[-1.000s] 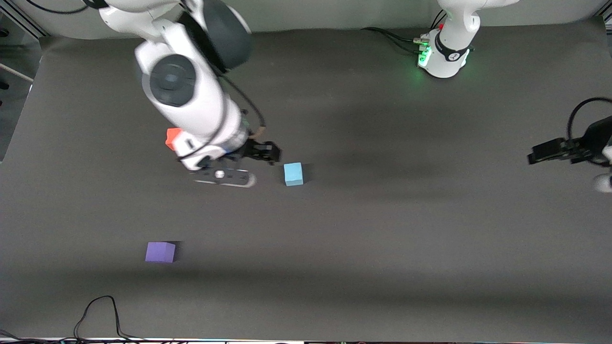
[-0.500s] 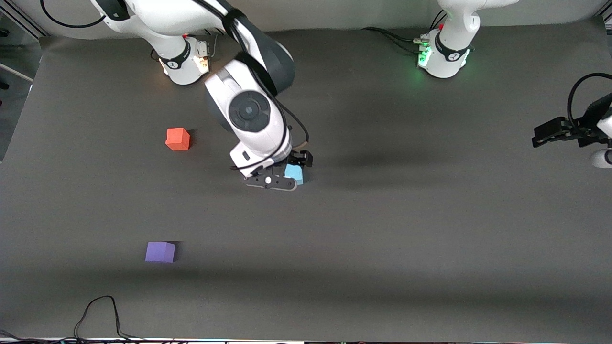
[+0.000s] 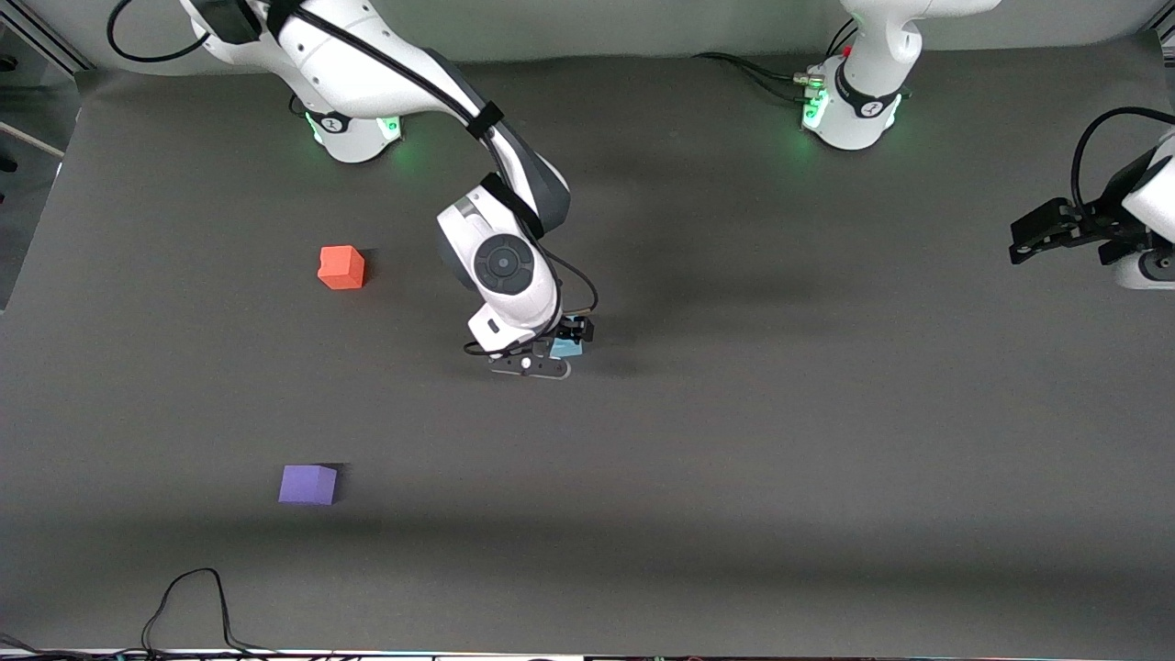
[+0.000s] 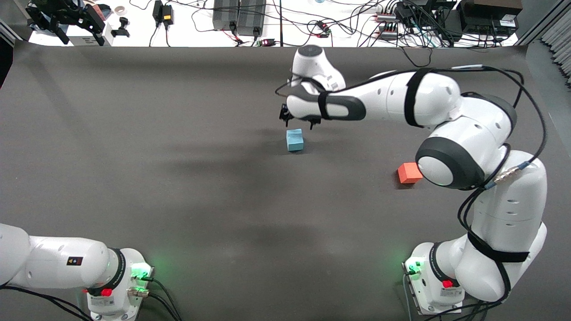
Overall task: Place blue block between orange and purple blocks
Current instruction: 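Release the blue block while the right gripper reaches and grasps it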
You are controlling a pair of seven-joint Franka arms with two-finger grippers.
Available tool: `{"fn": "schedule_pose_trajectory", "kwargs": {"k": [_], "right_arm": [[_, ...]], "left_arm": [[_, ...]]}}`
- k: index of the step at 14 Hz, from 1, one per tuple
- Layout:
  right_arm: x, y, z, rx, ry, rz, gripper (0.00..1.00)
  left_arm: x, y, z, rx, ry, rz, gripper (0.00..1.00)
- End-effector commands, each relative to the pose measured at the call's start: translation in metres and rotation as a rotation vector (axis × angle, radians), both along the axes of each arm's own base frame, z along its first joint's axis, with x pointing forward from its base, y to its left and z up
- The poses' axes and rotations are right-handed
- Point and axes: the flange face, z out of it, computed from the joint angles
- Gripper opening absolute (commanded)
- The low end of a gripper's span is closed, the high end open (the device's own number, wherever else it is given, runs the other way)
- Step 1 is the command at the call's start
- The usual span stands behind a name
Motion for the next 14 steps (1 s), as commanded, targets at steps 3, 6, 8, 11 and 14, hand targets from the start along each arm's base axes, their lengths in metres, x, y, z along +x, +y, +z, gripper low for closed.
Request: {"fn": "schedule_pose_trajectory", "kwargs": {"k": [3, 6, 8, 11, 14], "right_arm": [[-0.013, 0.009, -0.036, -0.016, -0.002, 0.022, 0.99], [-0.022, 0.018, -0.054, -0.016, -0.004, 0.037, 0.99], [-0.022, 0.017, -0.057, -0.019, -0.001, 0.04, 0.8], [-0.022, 0.016, -0.056, -0.022, 0.0, 0.022, 0.4], [-0.017, 0.013, -0.044, -0.023, -0.01, -0.021, 0.09]], "left_arm": [[-0.003, 0.002, 0.008, 0.0, -0.005, -0.003, 1.0], [-0.002, -0.003, 0.006, 0.001, -0.008, 0.0, 1.0], [-0.002, -0.005, 0.005, 0.0, -0.008, -0.003, 1.0], [-0.002, -0.005, 0.005, 0.0, -0.006, -0.009, 1.0], [-0.002, -0.003, 0.006, 0.0, -0.006, -0.009, 1.0]]}}
